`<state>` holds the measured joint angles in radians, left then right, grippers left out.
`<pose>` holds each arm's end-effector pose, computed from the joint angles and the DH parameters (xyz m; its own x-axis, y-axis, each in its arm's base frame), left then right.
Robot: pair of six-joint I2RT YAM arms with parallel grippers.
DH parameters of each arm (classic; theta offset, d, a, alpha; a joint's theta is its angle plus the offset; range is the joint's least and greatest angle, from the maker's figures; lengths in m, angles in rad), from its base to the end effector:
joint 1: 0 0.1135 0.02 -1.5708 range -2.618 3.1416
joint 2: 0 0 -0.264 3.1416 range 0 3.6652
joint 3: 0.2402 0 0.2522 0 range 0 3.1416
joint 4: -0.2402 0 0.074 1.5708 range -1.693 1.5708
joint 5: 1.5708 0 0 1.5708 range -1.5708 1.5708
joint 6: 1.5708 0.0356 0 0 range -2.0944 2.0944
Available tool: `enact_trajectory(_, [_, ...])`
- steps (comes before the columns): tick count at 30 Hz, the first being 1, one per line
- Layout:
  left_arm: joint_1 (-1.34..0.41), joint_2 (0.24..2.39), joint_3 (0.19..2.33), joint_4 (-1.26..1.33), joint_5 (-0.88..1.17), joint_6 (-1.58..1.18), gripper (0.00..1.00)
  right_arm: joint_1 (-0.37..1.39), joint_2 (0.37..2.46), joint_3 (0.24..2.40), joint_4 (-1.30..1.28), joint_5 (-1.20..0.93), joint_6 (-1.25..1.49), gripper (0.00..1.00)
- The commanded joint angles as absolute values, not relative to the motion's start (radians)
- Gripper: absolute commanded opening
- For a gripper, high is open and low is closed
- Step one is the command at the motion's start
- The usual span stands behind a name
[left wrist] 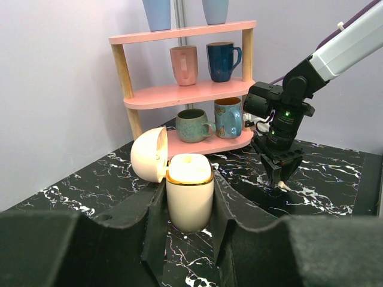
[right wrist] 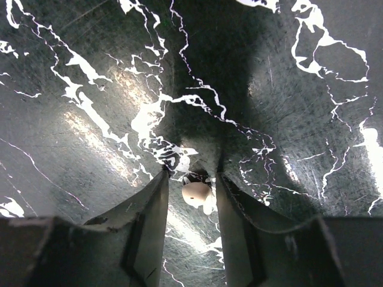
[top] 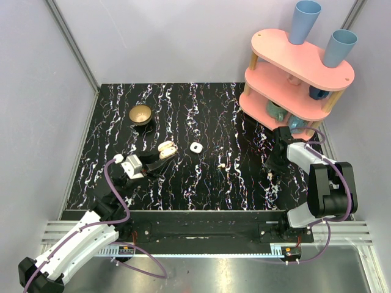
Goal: Insert the wireless bluetooth earbuds into the charging case
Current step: Pick up the right earbud from the corner of the board.
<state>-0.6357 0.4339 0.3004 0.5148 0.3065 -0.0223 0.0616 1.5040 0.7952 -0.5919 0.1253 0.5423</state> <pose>0.0994 -0.0867 0.2915 0.2817 -0.2343 -0.9305 0.7979 0.5958 0.0916 0.2563 0.0114 0.1577 -0.8382 0.4613 -0.2907 0.4727 0.8806 0.0345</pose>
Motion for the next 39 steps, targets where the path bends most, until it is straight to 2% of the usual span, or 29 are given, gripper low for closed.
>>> enact_trajectory(1, [-0.637, 0.439, 0.322, 0.548, 0.290, -0.008, 0.00, 0.057, 1.493, 0.813, -0.589, 0.126, 0.543, 0.46])
enact_trajectory(15, [-0.637, 0.459, 0.327, 0.558, 0.298, -0.008, 0.00, 0.057, 1.439, 0.750, -0.565, 0.011, 0.584, 0.50])
enact_trajectory(22, [-0.638, 0.454, 0.327, 0.552, 0.298, -0.006, 0.00, 0.057, 1.431, 0.744, -0.554, 0.031, 0.588, 0.50])
enact_trajectory(33, [-0.638, 0.445, 0.325, 0.541, 0.287, -0.008, 0.00, 0.060, 1.463, 0.759, -0.552, 0.069, 0.583, 0.39])
enact_trajectory(39, [-0.637, 0.453, 0.327, 0.543, 0.290, -0.008, 0.00, 0.072, 1.460, 0.758, -0.549, 0.071, 0.580, 0.37])
